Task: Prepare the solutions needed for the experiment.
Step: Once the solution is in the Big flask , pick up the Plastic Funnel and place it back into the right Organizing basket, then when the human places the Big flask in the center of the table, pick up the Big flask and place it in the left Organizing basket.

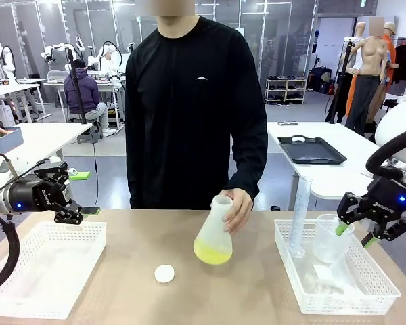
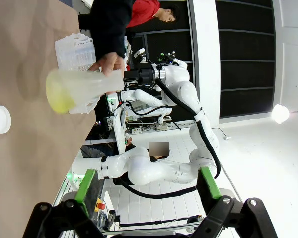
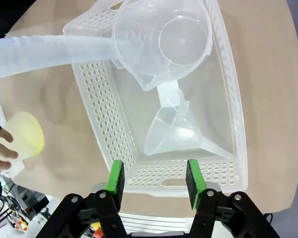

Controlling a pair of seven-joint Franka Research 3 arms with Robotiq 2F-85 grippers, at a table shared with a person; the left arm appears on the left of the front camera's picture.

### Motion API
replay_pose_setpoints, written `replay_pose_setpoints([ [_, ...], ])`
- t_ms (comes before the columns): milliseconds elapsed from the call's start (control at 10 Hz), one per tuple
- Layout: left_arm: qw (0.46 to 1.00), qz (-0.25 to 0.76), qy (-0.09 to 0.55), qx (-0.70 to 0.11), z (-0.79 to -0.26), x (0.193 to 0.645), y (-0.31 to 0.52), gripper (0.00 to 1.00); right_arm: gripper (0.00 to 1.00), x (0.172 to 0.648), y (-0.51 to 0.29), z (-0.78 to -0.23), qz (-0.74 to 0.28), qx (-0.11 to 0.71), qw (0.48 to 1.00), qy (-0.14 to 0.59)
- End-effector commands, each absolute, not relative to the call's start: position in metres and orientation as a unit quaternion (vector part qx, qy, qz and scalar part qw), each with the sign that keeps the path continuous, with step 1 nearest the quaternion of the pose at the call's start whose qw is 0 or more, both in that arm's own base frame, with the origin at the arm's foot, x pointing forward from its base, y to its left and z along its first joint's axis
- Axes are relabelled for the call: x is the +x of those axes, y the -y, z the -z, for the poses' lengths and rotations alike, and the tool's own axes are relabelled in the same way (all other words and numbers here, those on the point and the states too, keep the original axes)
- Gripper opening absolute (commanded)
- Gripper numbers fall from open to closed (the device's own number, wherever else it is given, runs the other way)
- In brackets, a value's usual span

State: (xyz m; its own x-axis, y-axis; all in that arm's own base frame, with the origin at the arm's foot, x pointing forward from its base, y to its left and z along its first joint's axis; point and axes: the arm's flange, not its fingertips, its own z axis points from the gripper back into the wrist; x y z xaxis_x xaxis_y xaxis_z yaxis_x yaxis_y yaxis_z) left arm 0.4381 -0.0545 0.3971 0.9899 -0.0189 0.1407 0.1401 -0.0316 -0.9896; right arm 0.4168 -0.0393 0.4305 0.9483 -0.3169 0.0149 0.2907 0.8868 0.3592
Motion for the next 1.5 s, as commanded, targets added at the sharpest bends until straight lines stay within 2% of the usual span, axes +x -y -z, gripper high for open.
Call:
replay_pose_setpoints([
  [0,0.693,0.061,0.045,-0.717,-0.398,0.437,0.055,1.0,0.63,0.415,0.039,-0.432,0.156,0.18,0.97,0.037],
  [600,0.693,0.061,0.045,-0.717,-0.398,0.437,0.055,1.0,0.63,0.417,0.039,-0.431,0.157,0.179,0.971,0.037],
  [700,0.693,0.061,0.045,-0.717,-0.398,0.437,0.055,1.0,0.63,0.391,0.023,-0.447,0.12,0.223,0.96,0.124],
  [900,0.693,0.061,0.045,-0.717,-0.398,0.437,0.055,1.0,0.63,0.371,-0.002,-0.443,0.065,0.302,0.936,0.169],
  [1400,0.693,0.061,0.045,-0.717,-0.398,0.437,0.055,1.0,0.63,0.385,-0.018,-0.415,-0.013,0.52,0.852,0.059],
])
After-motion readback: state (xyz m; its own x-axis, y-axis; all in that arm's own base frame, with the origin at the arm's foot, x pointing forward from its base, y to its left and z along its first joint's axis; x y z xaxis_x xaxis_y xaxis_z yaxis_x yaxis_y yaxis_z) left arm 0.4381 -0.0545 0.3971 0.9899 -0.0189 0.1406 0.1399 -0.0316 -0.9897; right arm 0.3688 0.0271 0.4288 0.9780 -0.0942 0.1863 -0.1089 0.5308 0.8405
